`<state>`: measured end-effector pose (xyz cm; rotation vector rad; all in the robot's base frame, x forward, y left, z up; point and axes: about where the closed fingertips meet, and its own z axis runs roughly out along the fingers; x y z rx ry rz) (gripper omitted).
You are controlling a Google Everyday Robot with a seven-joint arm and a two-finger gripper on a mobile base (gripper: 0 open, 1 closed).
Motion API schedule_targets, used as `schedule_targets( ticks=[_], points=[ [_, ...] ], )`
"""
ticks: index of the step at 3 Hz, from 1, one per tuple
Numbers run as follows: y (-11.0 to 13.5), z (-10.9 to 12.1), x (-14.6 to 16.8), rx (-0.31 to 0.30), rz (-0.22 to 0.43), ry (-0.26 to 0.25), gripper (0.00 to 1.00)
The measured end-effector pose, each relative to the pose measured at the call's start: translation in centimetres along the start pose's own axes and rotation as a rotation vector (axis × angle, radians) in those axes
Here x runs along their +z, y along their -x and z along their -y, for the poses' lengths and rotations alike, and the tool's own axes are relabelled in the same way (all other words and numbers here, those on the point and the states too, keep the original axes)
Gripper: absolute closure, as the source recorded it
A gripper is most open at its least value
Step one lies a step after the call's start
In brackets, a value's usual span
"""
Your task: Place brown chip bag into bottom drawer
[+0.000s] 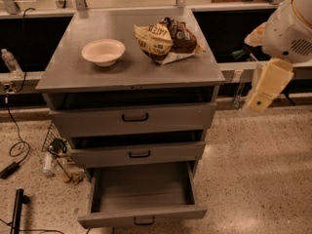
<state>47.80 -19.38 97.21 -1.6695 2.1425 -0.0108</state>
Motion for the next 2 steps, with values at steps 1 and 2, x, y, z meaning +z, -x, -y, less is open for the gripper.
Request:
schedule_targets(
  ticks=[1, 2],
  points=[
    [3.8, 4.9, 2.1, -0.001, 0.183, -0.041, 0.00],
    [7.8, 10.1, 4.1, 0.029, 0.358, -0.084, 0.00]
  ],
)
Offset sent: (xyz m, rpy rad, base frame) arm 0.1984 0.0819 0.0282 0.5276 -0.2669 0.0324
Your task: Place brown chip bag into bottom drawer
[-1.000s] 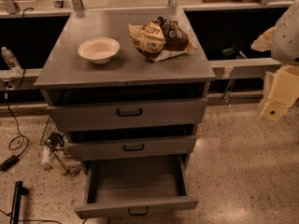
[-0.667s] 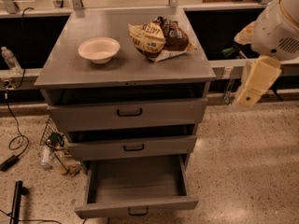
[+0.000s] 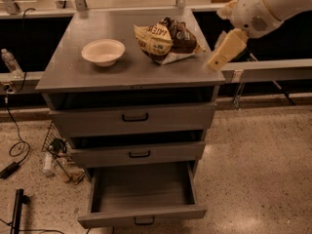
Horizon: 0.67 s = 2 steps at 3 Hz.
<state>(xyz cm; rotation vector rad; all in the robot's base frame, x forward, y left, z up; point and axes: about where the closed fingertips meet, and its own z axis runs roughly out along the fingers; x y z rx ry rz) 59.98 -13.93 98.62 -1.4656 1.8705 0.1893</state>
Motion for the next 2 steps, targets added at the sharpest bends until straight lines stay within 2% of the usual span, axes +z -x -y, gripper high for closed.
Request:
schedule_targets(
  ticks=[1, 2],
  points=[
    [3.0, 4.1, 2.8, 0.038, 0.101, -0.041, 0.00],
    [5.6, 7.0, 6.9, 0.086, 0.171, -0.061, 0.00]
  ],
)
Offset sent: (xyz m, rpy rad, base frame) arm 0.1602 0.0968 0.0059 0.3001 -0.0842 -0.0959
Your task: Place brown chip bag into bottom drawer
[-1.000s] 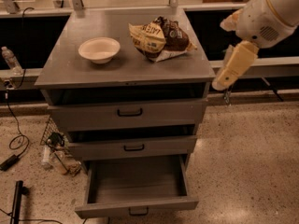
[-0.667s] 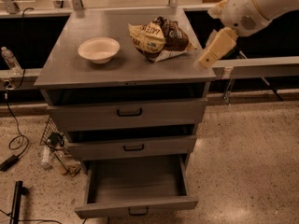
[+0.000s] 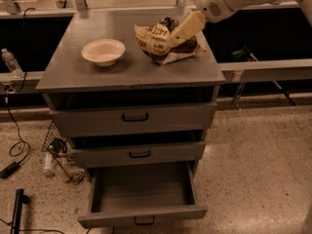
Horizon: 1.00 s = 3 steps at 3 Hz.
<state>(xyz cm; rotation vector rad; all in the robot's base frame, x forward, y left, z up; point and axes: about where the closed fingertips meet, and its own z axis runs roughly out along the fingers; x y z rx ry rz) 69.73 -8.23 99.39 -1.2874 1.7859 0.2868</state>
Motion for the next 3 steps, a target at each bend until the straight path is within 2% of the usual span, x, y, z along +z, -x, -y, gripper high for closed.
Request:
schedule_targets(
  ticks=[1, 2, 3],
  points=[
    [2.0, 1.6, 4.5, -0.004, 0.026, -0.042, 0.00],
    [2.3, 2.4, 8.5, -0.010, 0.001, -0.046, 0.00],
    [0.6, 2.4, 11.5, 0.013, -0.045, -0.019, 0.18]
  ],
)
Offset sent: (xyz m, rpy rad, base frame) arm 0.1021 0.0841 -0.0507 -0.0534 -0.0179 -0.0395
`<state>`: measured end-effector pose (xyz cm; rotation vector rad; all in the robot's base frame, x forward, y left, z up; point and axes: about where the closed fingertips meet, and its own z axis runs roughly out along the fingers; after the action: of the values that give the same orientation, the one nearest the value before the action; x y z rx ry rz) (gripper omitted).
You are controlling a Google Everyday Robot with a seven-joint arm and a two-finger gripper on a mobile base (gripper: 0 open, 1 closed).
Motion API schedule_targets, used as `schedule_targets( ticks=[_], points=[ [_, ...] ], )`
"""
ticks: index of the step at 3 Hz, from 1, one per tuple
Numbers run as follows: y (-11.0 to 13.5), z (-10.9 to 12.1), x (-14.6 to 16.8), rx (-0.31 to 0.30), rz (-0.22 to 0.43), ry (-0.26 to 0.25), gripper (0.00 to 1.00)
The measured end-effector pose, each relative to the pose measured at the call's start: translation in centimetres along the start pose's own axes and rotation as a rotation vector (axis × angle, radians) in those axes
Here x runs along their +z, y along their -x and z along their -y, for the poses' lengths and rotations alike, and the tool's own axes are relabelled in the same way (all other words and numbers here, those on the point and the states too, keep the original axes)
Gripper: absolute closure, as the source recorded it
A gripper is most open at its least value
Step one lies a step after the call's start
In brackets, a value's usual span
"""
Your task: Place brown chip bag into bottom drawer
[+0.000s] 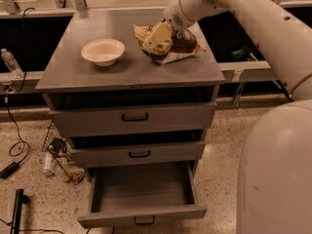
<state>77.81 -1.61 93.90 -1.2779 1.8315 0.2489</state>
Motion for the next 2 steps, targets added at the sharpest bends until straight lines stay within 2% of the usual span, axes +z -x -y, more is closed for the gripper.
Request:
schedule_targets(
  ticks=[1, 2],
  points=[
    [-2.0, -0.4, 1.7, 0.011, -0.032, 0.023, 0.42],
    [-3.7, -1.1, 1.6, -0.004, -0.038, 0.043, 0.65]
  ],
)
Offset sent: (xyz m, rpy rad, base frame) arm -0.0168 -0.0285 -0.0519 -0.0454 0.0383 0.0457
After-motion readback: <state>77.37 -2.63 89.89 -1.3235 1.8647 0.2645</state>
